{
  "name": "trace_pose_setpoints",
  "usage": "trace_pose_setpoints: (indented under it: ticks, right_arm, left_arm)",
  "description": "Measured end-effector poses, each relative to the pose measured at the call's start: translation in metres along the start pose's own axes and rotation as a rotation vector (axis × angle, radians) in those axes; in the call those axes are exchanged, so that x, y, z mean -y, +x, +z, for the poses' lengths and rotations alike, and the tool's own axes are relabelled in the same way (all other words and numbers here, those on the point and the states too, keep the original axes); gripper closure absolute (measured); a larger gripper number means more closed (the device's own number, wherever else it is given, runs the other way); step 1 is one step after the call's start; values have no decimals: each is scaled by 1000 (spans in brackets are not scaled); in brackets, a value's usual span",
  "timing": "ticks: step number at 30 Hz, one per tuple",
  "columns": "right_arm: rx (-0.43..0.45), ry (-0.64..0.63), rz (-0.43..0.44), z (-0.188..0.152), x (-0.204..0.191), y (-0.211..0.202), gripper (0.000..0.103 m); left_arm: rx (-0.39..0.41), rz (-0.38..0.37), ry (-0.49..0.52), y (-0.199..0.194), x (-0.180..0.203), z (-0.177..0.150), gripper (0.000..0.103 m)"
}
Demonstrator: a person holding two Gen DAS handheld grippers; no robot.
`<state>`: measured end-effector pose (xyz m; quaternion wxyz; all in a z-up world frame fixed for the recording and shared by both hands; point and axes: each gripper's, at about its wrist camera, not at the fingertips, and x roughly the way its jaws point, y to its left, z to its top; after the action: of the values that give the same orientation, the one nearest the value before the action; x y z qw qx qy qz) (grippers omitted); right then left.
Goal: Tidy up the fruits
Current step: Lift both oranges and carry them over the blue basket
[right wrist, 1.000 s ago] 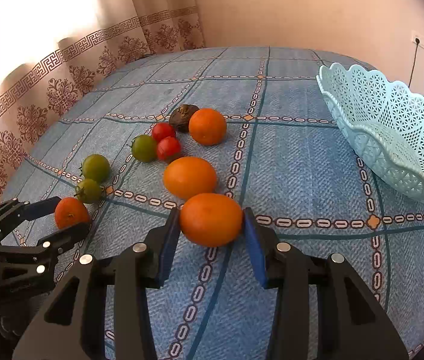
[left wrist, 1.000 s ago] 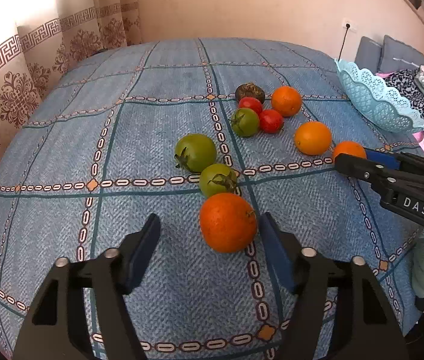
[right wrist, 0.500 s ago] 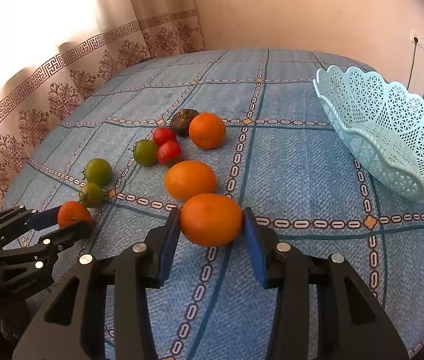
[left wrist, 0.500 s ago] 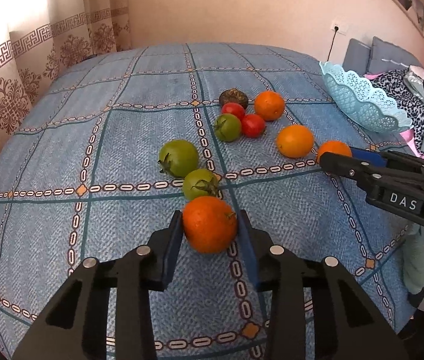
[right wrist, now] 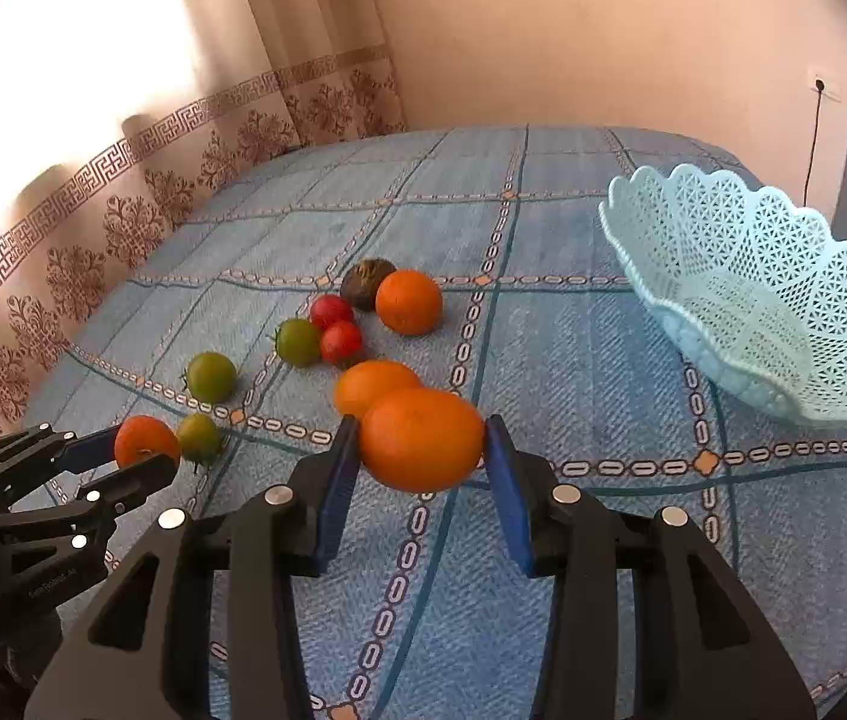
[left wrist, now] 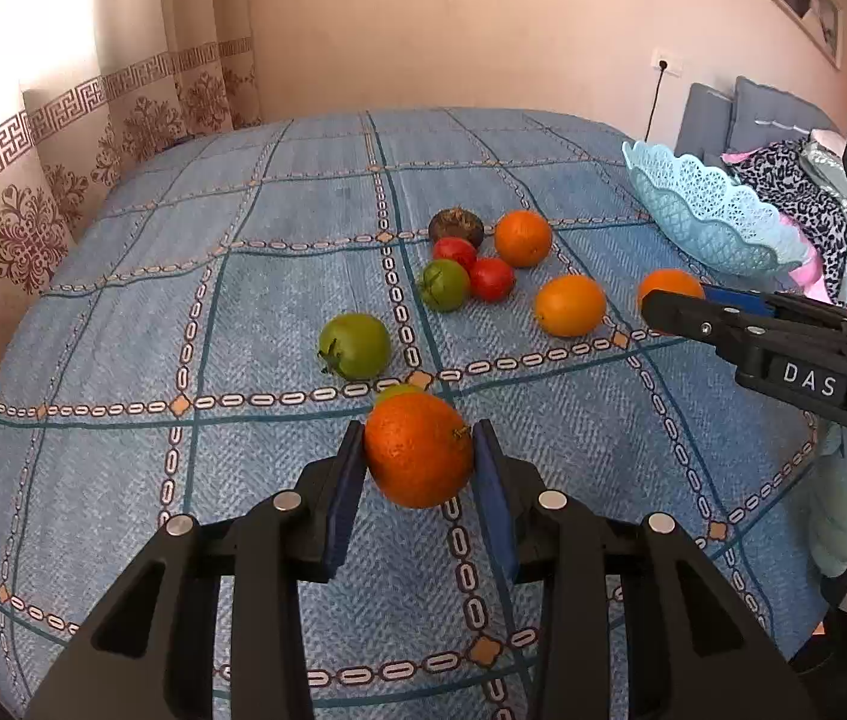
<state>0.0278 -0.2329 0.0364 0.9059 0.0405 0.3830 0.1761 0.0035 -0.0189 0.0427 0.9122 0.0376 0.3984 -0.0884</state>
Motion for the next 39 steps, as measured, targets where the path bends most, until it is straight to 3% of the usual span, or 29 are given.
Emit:
trace_pose_setpoints:
  ticks: [12, 19, 28, 39]
  right_arm:
    - [115, 60, -40, 17, 24, -40, 60]
    - [176, 159, -120, 27, 67, -63, 60]
    - [175, 289, -246, 28, 127, -65, 60]
    - [145, 352, -307, 21, 159, -52, 60]
  left_arm:
    - [69, 16, 32, -21, 5, 25, 66]
    - [125, 7, 83, -31, 23, 50, 66]
    - [163, -55, 153, -26, 64, 84, 66]
    - [134, -116, 190, 6, 104, 112, 66]
